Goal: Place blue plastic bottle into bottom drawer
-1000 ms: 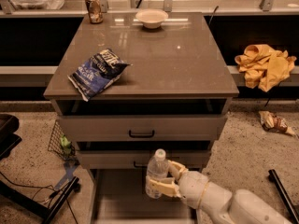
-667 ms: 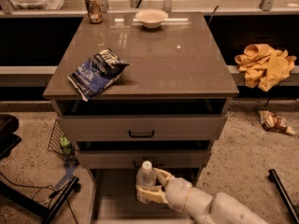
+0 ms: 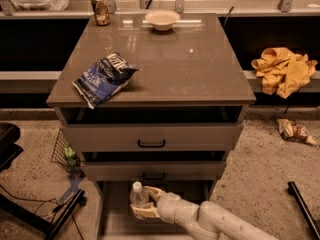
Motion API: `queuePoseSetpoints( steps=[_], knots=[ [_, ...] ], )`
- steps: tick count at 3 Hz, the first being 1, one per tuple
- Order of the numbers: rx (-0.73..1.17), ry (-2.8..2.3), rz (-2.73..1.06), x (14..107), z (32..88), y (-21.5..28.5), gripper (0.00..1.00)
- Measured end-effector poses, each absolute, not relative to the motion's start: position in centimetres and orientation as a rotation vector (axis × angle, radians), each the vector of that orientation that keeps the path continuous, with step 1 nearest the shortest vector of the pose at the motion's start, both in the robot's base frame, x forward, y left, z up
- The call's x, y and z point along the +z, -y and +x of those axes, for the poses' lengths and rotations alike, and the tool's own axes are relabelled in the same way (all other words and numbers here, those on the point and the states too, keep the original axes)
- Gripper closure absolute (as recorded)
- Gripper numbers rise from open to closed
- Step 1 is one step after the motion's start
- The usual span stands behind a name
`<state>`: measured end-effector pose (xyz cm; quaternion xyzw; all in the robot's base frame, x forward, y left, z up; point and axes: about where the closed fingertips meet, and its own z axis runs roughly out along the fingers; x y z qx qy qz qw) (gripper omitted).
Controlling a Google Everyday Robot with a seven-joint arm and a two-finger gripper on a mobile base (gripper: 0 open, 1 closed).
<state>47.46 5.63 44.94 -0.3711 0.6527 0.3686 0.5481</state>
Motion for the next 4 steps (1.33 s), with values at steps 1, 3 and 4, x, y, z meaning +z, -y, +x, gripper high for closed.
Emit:
queuePoseSetpoints(
  steps=[1,3,4],
  knots=[
    [0.895,-1.584,-0.979,41.6,48.3,-8.2,1.00],
    [0.921,-1.592,-1.010,40.4,48.3,-10.5,1.00],
    [0.950,-1.530,-1.077,37.6,48.2,-13.2,1.00]
  ],
)
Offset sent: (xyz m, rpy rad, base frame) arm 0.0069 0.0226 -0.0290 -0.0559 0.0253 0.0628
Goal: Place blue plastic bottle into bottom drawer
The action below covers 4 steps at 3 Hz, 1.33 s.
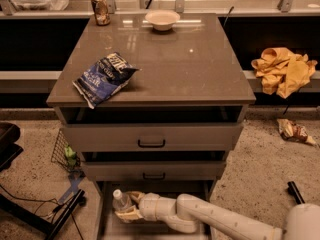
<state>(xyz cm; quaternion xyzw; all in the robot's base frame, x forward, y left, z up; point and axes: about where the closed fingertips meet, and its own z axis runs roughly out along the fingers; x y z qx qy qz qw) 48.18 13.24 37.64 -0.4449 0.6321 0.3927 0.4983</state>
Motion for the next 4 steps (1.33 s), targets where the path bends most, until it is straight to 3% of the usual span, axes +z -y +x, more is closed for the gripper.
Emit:
queuePoseSetpoints(
  steps=[2,4],
  knots=[
    [1.046,-1.319,-1.196,28.9,49.5,-16.7,1.00],
    [1.034,-1.352,-1.236,20.6,51.5,-15.7,1.00]
  ],
)
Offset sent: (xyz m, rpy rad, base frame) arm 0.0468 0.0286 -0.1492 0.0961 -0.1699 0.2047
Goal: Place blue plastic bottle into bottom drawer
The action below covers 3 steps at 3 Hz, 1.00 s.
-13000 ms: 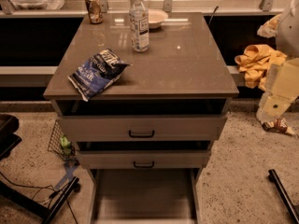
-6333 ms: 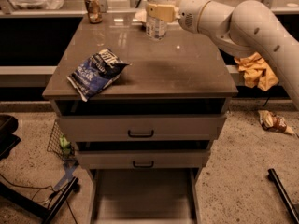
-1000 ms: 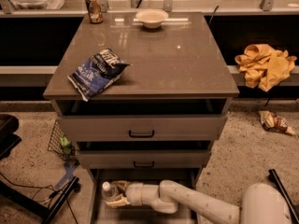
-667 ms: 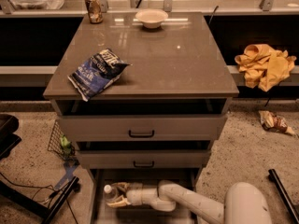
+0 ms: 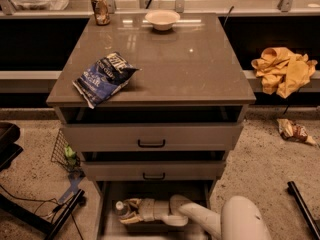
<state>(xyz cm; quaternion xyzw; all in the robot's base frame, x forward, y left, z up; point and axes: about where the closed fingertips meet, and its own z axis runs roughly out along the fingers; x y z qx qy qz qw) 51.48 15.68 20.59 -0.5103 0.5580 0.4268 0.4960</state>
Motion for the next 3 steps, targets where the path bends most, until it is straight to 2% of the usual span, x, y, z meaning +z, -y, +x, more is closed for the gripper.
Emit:
queuePoseSetpoints(
  steps=[3],
  knots=[
    [1.040,-1.347,-1.237,20.67,51.40,-16.19,0.28]
  ],
)
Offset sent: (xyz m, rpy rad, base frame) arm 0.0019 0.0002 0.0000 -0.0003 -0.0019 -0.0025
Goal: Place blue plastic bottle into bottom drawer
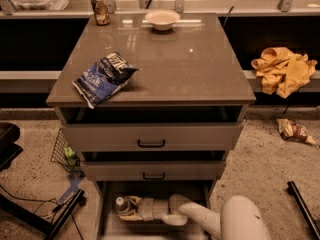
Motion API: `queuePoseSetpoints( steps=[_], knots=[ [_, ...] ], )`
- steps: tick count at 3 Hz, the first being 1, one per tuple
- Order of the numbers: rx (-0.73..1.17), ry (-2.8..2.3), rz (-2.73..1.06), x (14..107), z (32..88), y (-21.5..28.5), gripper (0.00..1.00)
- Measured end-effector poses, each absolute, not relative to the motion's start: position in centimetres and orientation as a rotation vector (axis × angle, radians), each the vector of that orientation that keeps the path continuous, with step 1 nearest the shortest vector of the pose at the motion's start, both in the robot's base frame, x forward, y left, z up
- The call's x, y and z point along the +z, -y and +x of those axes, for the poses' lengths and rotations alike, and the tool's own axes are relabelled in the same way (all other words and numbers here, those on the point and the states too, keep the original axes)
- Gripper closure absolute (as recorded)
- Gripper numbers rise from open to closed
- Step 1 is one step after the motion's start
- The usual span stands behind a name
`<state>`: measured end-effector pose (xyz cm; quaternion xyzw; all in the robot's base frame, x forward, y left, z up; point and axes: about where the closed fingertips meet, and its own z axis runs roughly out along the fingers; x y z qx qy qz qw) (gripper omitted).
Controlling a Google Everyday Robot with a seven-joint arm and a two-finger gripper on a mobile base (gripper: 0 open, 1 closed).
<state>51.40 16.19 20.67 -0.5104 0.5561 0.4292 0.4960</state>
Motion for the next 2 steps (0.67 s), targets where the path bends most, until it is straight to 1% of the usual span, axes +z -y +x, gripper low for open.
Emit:
queuePoseSetpoints(
  steps=[1,2],
  knots=[
    [1.043,-1.346,-1.237,20.69,51.30,-16.39,0.05],
    [1.046,-1.344,-1.237,20.71,51.23,-16.52,0.00]
  ],
)
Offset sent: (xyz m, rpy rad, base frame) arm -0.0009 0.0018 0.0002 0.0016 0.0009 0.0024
